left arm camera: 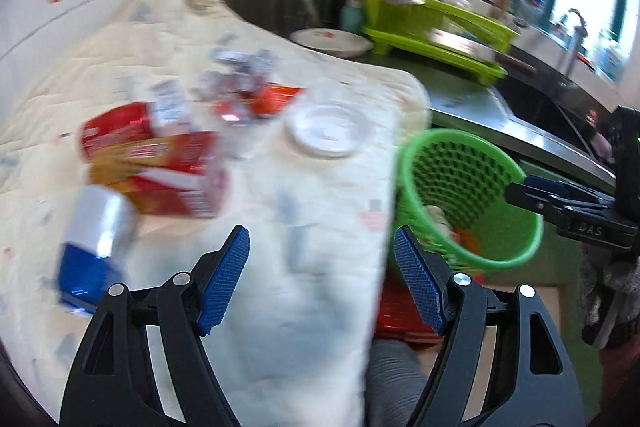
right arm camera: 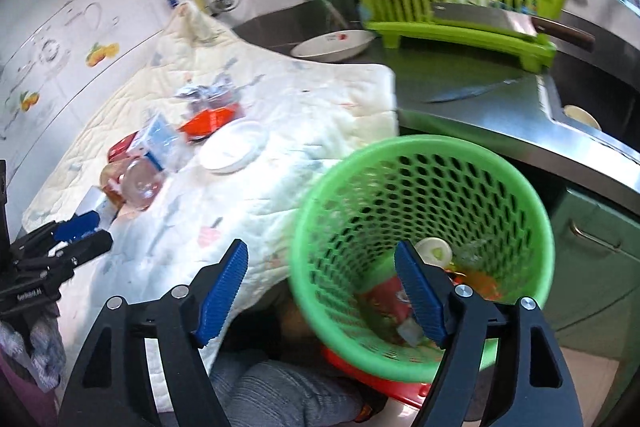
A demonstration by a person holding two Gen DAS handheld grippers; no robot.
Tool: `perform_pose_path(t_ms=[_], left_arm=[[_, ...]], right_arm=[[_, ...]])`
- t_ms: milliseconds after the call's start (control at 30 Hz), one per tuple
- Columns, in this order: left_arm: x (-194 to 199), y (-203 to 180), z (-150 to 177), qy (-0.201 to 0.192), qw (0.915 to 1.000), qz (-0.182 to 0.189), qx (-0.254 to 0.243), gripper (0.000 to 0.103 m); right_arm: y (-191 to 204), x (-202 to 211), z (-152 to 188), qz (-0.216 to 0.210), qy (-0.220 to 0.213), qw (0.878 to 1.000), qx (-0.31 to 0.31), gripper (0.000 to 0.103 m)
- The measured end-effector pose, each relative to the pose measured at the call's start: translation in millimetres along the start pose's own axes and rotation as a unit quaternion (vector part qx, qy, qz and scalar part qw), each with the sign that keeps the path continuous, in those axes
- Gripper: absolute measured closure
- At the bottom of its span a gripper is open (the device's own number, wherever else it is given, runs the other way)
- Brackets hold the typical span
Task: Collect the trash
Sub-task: 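Move both grippers back toward the remaining trash on the cloth, then grasp the blue-and-silver can with left while right grasps the white plastic lid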
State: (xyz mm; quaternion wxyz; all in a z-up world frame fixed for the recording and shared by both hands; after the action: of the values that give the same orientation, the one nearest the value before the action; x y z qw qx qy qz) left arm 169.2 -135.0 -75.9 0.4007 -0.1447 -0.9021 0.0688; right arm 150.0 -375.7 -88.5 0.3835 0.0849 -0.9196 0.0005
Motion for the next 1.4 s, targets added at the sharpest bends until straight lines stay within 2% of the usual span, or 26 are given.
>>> perform_pose_path(t_ms=[233, 400, 633, 900, 1033, 1400], left_arm=[[28, 73, -13, -0.036, 0.9964, -0.057, 0.052, 0.025], [37, 109, -22, -0.051, 0.9919, -0.093, 0.071, 0.021], [18, 151, -27, -0.026, 0.9867, -0.143, 0.072, 0.020], [-5, 171, -26, 0.009, 0.9870, -0.140, 0.079, 0.017], [-18, 173, -25, 0.029, 0.9875, -0.137, 0.072, 0.017], [-38, 175, -29, 0.047, 0.9872, -0.136, 0.069, 0.018]], right_arm=[[35, -19, -17, -0.022, 0.007, 0.999, 0.028, 0.027], [54, -32, -26, -0.034, 0.013, 0.998, 0.042, 0.026], [79, -47, -43, -0.047, 0.018, 0.996, 0.072, 0.025], [89, -75, -58, -0.045, 0.034, 0.994, 0.095, 0.025], [90, -91, -64, -0.041, 0.044, 0.993, 0.104, 0.021], [87, -141, -86, -0.037, 0.069, 0.990, 0.120, 0.016]])
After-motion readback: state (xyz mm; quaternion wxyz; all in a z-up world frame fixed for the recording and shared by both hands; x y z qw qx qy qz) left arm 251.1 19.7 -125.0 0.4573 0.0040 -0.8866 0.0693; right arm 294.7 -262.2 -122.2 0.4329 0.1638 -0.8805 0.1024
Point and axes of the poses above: each gripper's, at about its wrist camera, not at the fingertips, and x roughly against the way its jaws point, y to its left, z to its underside, the point moved 4 cm from there along -x, roughly the way its jaws point, and after that the axes turned 14 degrees about x, right-handed, at the moved point
